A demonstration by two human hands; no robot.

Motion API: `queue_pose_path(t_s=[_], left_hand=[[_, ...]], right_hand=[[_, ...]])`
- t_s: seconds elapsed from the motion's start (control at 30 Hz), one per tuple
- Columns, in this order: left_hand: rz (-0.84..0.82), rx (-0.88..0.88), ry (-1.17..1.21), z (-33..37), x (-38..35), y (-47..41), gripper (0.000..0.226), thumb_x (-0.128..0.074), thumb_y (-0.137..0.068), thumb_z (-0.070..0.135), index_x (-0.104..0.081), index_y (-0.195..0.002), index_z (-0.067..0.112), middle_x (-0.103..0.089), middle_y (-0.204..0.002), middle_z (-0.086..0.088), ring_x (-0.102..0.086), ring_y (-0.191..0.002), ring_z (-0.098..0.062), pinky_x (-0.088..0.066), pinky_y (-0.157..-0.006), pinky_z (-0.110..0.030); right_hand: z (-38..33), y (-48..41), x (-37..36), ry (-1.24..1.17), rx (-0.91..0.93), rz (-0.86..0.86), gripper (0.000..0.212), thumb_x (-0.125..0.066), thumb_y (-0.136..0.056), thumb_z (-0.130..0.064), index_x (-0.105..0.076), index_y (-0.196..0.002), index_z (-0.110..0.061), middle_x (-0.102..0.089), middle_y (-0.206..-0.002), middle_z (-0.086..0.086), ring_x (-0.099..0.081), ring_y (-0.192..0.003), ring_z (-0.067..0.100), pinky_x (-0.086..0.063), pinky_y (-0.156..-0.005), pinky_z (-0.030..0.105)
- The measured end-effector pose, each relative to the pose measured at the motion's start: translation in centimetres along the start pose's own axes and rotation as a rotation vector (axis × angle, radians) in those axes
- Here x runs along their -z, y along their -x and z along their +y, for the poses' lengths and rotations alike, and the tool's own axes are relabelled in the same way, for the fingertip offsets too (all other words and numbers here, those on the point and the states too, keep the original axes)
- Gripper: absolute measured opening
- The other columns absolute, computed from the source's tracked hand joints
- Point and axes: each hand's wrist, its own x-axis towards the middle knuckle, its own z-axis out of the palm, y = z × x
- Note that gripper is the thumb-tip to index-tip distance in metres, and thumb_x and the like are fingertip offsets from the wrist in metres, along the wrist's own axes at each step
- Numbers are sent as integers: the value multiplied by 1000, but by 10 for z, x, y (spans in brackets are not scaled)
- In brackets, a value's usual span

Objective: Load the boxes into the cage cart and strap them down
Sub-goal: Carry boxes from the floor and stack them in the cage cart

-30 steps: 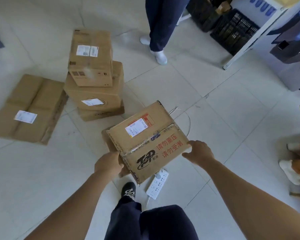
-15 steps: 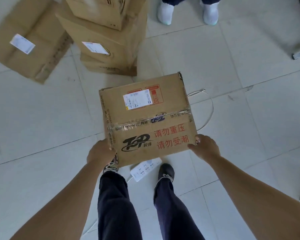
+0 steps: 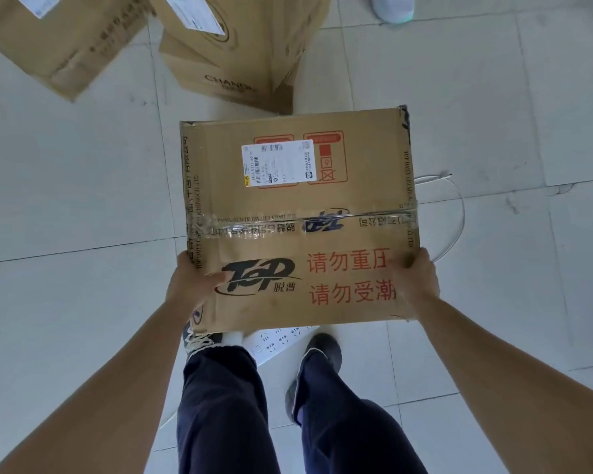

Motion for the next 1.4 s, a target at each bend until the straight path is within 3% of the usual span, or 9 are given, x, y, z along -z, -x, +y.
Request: queue_pose_path(t_s=[0.23,0.37,0.6,0.73,0.87,1.07,1.2,1.33,1.4], left_hand=[[87,-39,164,-4,10,19,79,-83,-70,16,-38,-135,13,-56,-126,-3,-55,-114,-30,-47,-95,-49],[106,-35,233,-7,42,58,72,-80,-74,14,-40,-134,14,-55,-116,2,-55,-106,-25,-47,-87,-41],[209,-8,387,-19,115,144,68,-80,-74,14,-42,-131,16,-57,-114,4,-55,-98,-22,-47,-83,-39],[272,14,548,-37,163,187,75,-80,-56,29,-47,-123,27,-64,-113,5,-63,-100,-26,-54,-87,-51],[361,-4,644,-57,217,229,67,-80,-61,22,-48,-120,29,-63,-112,4,-63,-100,-27,-53,-87,-53],[529,-2,709,-102,308,274,72,-82,-73,18,-42,-133,15,-61,-121,-3,-60,-107,-28,-51,-91,-50],[614,-5,765,-138,377,292,71,-82,-72,21,-42,-131,18,-62,-119,-2,-60,-105,-28,-51,-90,-49],[707,4,820,-177,445,307,65,-82,-72,22,-45,-126,21,-62,-114,-1,-60,-100,-26,-50,-83,-40],[757,10,831,-198,478,314,64,-82,-71,24,-46,-124,21,-63,-113,0,-60,-99,-25,-50,-81,-40]], right_hand=[[-12,19,12,-89,82,68,47,-62,-88,-32,-46,-129,-18,-57,-119,7,-61,-103,31,-54,-86,53],[-33,49,40,-48,127,74,54,-63,-88,-38,-44,-135,-17,-52,-126,8,-57,-112,33,-49,-92,52],[-88,131,91,-18,302,87,57,-63,-88,-41,-43,-137,-17,-51,-130,11,-54,-115,36,-48,-93,54],[-127,185,113,-24,419,96,59,-63,-89,-40,-43,-139,-17,-50,-132,12,-53,-117,37,-47,-95,52],[-170,244,123,-28,538,94,58,-62,-90,-39,-43,-139,-16,-49,-133,12,-51,-118,36,-47,-95,50],[-244,338,114,-39,684,89,58,-61,-88,-44,-44,-139,-21,-49,-134,9,-50,-120,36,-43,-99,53],[-301,407,93,-94,765,56,63,-64,-86,-46,-43,-140,-21,-47,-138,9,-51,-121,36,-47,-96,54],[-360,470,61,-134,860,-5,75,-59,-71,-65,-47,-134,-26,-55,-131,3,-56,-118,33,-51,-91,56],[-388,507,45,-146,909,-20,69,-63,-74,-60,-50,-132,-24,-56,-128,3,-57,-116,33,-50,-91,55]])
